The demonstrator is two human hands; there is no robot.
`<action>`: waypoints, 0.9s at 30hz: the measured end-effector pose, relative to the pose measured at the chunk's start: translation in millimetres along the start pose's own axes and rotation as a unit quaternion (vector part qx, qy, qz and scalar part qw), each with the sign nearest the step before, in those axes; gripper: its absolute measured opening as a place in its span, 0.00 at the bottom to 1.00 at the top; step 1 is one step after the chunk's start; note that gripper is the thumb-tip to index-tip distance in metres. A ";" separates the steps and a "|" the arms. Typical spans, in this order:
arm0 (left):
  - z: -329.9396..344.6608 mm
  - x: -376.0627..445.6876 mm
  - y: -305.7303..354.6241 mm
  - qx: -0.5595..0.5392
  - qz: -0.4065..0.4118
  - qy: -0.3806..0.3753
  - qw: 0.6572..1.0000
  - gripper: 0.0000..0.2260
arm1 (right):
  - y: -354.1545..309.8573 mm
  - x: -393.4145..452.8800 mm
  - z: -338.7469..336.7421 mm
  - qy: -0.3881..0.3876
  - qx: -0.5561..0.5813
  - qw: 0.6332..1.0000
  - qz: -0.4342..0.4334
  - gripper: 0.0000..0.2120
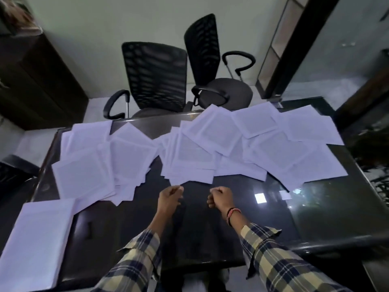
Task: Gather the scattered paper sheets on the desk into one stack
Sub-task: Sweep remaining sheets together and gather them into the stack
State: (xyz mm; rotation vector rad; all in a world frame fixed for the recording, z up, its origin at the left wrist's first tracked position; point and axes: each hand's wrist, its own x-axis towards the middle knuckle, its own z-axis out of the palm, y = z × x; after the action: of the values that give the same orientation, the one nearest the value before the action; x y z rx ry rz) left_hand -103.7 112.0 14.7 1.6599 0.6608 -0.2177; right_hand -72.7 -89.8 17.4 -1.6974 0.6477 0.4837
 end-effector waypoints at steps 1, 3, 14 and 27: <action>13.1 -4.1 4.7 -0.006 -0.008 -0.013 1.000 0.03 | 2.0 4.5 -14.8 0.005 0.007 1.000 0.006 0.06; 39.4 -3.0 13.3 -0.010 -0.023 -0.039 0.999 0.03 | 0.5 11.6 -44.4 0.017 0.017 1.000 0.010 0.07; 123.8 34.9 47.4 0.045 -0.041 -0.122 0.991 0.06 | -6.3 37.0 -157.3 0.093 0.078 0.991 0.050 0.06; 286.8 114.7 100.7 0.191 -0.061 -0.093 0.975 0.27 | 18.1 182.6 -384.4 0.284 0.190 0.920 0.191 0.24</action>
State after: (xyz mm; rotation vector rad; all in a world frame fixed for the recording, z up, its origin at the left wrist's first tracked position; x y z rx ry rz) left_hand 107.0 -133.4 -17.0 1.9365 0.6041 -0.6121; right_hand 44.5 -496.9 -27.6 -1.3286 1.4176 0.1037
